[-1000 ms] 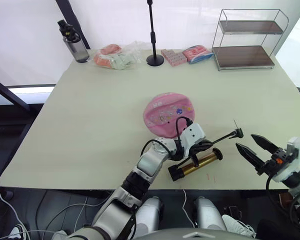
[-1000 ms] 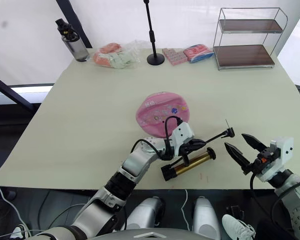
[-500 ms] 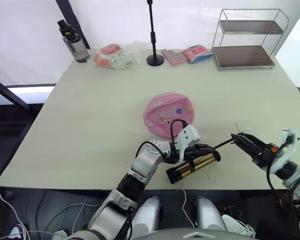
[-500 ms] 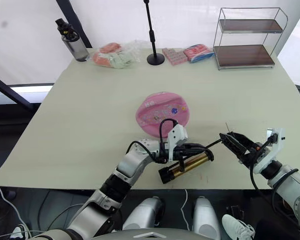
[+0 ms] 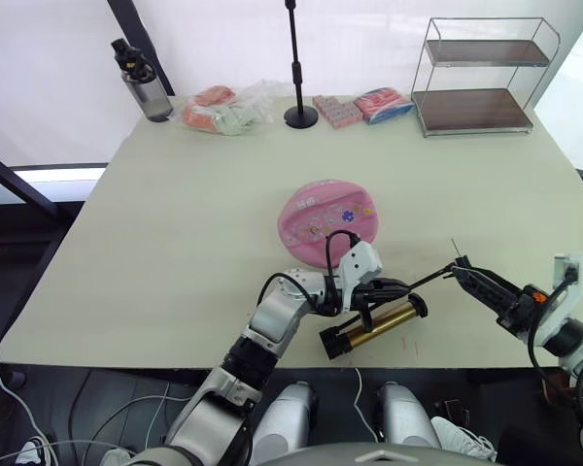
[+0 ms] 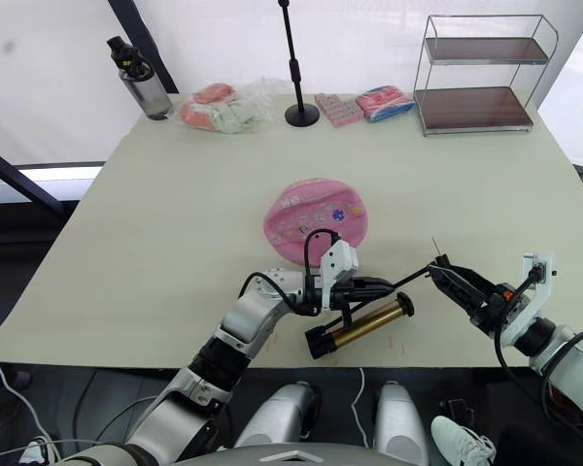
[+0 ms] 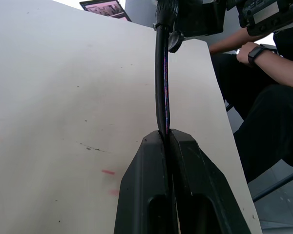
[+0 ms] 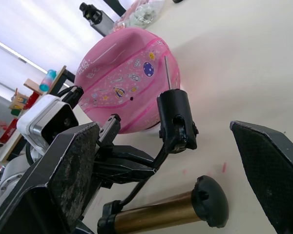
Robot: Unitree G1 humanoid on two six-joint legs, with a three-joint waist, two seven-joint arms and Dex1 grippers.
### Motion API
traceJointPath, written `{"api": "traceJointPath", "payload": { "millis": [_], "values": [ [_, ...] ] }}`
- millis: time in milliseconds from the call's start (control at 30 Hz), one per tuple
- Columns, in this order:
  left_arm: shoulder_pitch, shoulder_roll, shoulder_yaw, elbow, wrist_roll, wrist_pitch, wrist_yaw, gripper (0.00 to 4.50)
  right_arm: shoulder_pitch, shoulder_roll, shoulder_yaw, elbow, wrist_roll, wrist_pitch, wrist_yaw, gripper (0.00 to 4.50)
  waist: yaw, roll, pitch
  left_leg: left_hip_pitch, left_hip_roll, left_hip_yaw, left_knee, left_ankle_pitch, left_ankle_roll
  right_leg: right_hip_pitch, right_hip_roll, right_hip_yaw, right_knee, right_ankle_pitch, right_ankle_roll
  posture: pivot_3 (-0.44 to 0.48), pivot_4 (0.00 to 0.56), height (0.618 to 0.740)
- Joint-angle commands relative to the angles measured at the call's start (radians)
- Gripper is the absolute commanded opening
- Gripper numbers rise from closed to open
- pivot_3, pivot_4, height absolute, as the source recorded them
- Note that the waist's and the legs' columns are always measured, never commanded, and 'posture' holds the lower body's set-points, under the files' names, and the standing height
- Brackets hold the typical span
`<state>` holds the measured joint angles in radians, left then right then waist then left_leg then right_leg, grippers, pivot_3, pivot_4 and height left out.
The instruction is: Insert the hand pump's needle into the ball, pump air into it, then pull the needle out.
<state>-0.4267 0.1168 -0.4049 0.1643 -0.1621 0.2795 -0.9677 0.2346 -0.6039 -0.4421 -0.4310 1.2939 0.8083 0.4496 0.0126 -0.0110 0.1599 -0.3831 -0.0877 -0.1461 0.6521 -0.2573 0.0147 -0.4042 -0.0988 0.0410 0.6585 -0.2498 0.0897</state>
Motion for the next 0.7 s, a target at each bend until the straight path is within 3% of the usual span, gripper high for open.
{"api": "traceJointPath", "payload": {
  "millis": [33,700],
  "values": [
    [-0.003,-0.002,-0.012,-0.03,-0.006,-0.019,-0.011,0.05,0.002,-0.014,-0.028,-0.027,0.022,0.001,0.009,4.5,0.0,0.0,0.0,0.0,0.0,0.0,0.0,0.0,0.0,0.0,0.0,0.0,0.0,0.0,0.0,0.0,0.15,0.736],
    [0.004,0.007,-0.024,-0.027,-0.002,-0.025,-0.01,0.05,0.018,-0.017,-0.01,-0.015,-0.029,0.004,0.041,4.5,0.0,0.0,0.0,0.0,0.0,0.0,0.0,0.0,0.0,0.0,0.0,0.0,0.0,0.0,0.0,0.0,0.15,0.736]
  ]
}}
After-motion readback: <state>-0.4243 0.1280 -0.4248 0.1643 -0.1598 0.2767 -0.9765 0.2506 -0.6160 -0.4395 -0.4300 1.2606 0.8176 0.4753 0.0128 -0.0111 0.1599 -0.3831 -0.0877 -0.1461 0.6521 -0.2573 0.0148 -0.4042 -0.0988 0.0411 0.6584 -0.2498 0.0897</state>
